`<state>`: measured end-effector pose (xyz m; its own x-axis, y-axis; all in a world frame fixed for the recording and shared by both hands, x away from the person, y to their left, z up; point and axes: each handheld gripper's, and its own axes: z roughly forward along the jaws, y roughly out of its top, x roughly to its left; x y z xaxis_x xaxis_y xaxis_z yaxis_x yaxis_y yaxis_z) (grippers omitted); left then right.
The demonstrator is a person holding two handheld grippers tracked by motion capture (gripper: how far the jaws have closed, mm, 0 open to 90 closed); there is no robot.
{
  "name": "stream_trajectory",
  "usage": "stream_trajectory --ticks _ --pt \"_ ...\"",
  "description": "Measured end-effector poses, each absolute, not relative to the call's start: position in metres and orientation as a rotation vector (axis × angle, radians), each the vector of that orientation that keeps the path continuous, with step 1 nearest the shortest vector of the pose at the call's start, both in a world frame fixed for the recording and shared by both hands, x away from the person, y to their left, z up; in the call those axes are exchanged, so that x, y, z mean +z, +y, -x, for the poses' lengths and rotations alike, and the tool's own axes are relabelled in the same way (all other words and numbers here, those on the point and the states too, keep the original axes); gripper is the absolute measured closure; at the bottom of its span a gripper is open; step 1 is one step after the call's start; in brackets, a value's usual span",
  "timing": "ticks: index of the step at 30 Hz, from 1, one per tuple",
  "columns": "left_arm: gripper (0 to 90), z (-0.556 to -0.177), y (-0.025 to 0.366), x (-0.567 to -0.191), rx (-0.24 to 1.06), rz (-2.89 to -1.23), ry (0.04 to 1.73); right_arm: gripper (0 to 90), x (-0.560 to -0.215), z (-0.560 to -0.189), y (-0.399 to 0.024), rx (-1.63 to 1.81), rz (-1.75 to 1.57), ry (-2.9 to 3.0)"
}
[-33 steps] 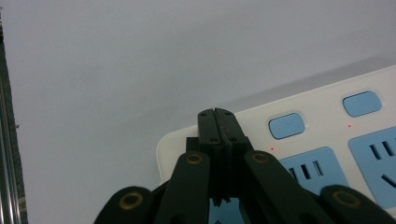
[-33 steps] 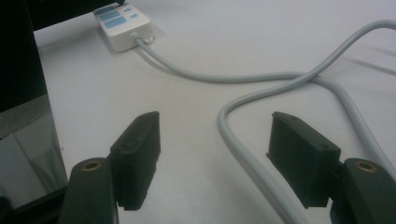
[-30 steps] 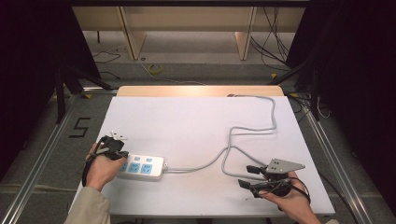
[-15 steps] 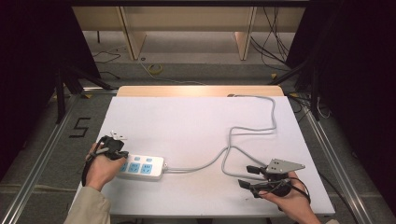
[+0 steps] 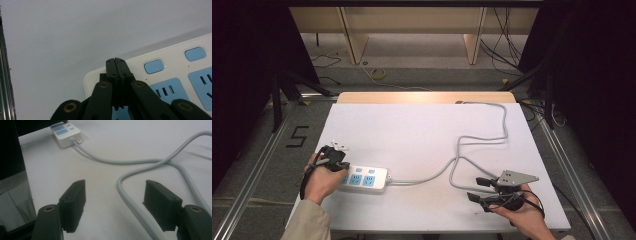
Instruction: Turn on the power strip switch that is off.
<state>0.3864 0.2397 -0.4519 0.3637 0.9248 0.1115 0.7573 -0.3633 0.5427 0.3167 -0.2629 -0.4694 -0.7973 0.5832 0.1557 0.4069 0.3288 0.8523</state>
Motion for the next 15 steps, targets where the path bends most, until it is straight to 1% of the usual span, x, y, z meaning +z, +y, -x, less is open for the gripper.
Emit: stream_trajectory --ticks 10,15 --pt "90.0 -0.3859 0.2415 -0.4524 0.563 -2.217 1.456 34.9 -0.4694 -0.3167 -0.2627 1.463 -0.913 2.411" --pt "89.9 -0.3865 0.2412 -0.452 0.568 -2.237 1.441 34.9 -0.4696 -0.317 -0.2627 1.462 -0.912 2.41"
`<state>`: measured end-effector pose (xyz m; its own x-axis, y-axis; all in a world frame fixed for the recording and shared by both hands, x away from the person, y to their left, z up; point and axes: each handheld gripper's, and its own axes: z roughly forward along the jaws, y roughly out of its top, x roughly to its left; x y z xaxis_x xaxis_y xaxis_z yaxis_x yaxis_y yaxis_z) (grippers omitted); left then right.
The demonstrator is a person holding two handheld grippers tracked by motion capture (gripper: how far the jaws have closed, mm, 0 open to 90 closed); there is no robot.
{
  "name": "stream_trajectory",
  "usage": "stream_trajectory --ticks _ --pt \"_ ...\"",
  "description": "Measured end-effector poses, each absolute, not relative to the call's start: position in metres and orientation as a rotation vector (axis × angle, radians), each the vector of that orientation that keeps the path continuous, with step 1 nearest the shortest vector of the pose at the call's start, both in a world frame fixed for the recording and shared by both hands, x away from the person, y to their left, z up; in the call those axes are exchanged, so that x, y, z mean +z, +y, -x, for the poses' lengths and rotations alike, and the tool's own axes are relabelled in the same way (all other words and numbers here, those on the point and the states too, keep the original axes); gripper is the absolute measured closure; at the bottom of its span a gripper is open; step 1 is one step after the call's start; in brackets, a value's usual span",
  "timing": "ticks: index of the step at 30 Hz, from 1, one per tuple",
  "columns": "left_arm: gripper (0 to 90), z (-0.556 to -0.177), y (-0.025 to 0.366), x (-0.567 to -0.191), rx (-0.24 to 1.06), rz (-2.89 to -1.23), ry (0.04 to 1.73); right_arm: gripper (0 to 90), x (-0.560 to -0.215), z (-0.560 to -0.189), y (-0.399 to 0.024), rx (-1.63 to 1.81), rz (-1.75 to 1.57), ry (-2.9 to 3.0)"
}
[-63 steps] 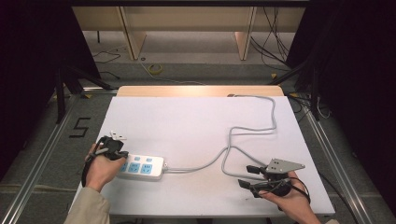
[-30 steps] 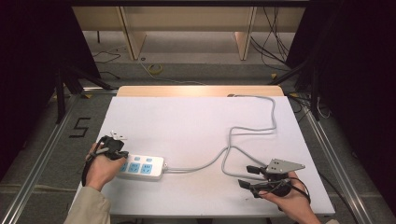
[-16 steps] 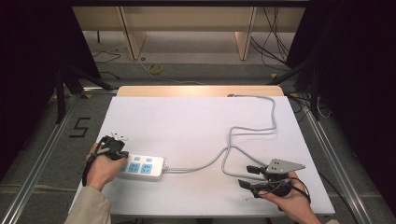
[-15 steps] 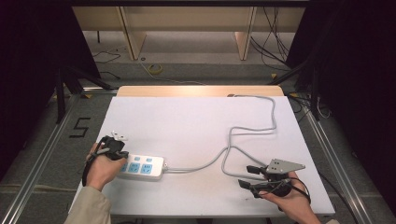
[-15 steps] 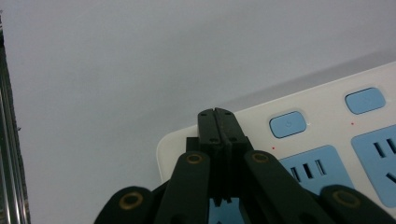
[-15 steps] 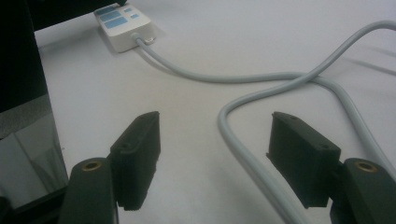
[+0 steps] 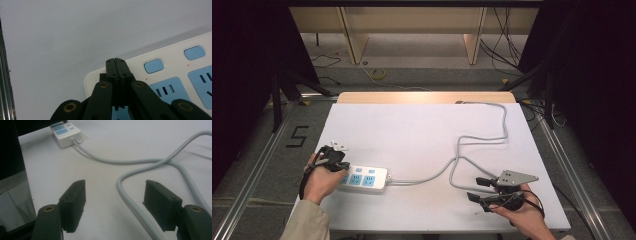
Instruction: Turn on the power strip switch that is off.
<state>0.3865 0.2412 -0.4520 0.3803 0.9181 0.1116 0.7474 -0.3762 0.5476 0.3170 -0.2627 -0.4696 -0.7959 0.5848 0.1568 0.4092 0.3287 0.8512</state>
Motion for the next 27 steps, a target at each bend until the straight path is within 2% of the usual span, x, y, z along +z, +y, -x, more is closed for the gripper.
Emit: stream_trajectory --ticks 27 --pt "89.8 -0.3861 0.2409 -0.452 0.577 -2.245 1.424 34.9 -0.4693 -0.3173 -0.263 1.464 -0.908 2.408"
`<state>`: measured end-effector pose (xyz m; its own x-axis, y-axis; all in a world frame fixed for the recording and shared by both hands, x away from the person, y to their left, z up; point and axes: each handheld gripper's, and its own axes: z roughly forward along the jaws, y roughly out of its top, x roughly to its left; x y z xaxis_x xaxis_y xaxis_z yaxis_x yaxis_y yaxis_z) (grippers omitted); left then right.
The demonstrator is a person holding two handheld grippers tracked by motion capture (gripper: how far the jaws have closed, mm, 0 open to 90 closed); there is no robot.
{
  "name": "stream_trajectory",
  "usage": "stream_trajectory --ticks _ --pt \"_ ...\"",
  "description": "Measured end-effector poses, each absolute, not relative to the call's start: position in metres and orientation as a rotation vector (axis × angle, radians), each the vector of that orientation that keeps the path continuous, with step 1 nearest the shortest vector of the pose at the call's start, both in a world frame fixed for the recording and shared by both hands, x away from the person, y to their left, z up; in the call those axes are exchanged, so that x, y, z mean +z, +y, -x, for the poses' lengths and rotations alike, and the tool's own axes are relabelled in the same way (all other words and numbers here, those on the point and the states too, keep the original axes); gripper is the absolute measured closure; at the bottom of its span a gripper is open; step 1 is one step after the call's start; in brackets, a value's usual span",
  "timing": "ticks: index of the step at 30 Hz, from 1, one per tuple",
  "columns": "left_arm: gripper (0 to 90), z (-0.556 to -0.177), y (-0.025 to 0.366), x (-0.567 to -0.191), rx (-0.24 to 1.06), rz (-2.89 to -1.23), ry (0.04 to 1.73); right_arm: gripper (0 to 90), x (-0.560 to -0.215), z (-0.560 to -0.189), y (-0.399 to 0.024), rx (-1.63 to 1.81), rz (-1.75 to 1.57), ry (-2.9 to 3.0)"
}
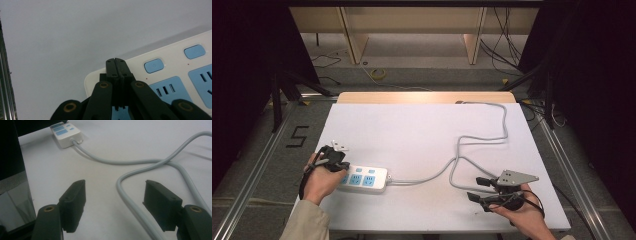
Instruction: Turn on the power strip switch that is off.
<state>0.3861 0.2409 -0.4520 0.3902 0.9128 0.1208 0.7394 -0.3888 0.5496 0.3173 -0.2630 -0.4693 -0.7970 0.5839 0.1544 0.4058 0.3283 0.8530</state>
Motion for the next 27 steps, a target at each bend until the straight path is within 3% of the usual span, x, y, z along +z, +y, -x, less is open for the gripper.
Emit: stream_trajectory --ticks 9,15,27 --pt "89.3 -0.385 0.242 -0.451 0.576 -2.231 1.401 35.0 -0.469 -0.317 -0.263 1.468 -0.917 2.406" --pt "81.5 -0.383 0.242 -0.443 0.605 -2.18 1.383 34.9 -0.469 -0.317 -0.263 1.468 -0.917 2.406" --pt "77.1 -0.381 0.238 -0.437 0.634 -2.171 1.343 34.9 -0.469 -0.317 -0.263 1.468 -0.917 2.407"
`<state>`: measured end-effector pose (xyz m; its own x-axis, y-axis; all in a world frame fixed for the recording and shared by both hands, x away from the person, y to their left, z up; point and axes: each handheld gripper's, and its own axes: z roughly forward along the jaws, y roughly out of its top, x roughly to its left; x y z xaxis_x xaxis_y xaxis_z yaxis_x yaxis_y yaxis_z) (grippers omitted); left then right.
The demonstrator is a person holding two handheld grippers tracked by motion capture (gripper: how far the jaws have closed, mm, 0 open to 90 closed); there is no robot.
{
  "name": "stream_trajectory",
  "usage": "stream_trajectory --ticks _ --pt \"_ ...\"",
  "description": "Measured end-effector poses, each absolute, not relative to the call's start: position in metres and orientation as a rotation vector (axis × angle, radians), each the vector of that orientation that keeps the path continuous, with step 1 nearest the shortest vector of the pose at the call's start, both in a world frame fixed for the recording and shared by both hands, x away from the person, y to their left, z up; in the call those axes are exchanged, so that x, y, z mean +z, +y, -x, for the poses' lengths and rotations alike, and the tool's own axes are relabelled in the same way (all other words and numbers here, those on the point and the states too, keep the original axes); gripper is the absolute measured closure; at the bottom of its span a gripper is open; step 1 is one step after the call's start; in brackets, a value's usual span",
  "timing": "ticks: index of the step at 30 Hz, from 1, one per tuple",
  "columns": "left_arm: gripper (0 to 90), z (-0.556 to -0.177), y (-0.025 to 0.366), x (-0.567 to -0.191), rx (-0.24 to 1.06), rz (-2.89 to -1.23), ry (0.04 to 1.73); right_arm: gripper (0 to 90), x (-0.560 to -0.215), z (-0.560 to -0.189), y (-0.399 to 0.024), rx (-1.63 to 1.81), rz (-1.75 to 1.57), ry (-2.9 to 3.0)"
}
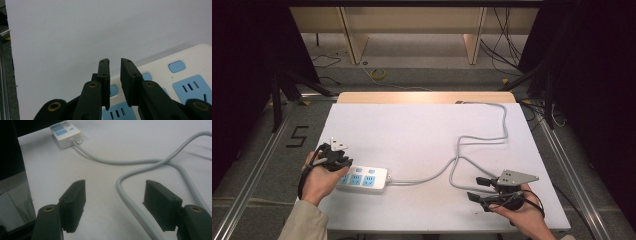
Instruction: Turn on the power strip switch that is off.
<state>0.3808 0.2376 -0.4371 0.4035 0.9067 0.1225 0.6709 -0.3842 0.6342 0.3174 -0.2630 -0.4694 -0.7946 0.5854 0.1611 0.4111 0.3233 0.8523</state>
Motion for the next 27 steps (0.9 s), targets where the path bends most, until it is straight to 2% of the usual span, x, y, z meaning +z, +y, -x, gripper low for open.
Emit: stream_trajectory --ticks 18,27 --pt "67.8 -0.374 0.222 -0.436 0.589 -2.13 1.194 34.9 -0.47 -0.318 -0.263 1.469 -0.911 2.409" --pt "59.7 -0.37 0.213 -0.435 0.581 -2.127 1.101 34.9 -0.47 -0.317 -0.263 1.469 -0.911 2.411"
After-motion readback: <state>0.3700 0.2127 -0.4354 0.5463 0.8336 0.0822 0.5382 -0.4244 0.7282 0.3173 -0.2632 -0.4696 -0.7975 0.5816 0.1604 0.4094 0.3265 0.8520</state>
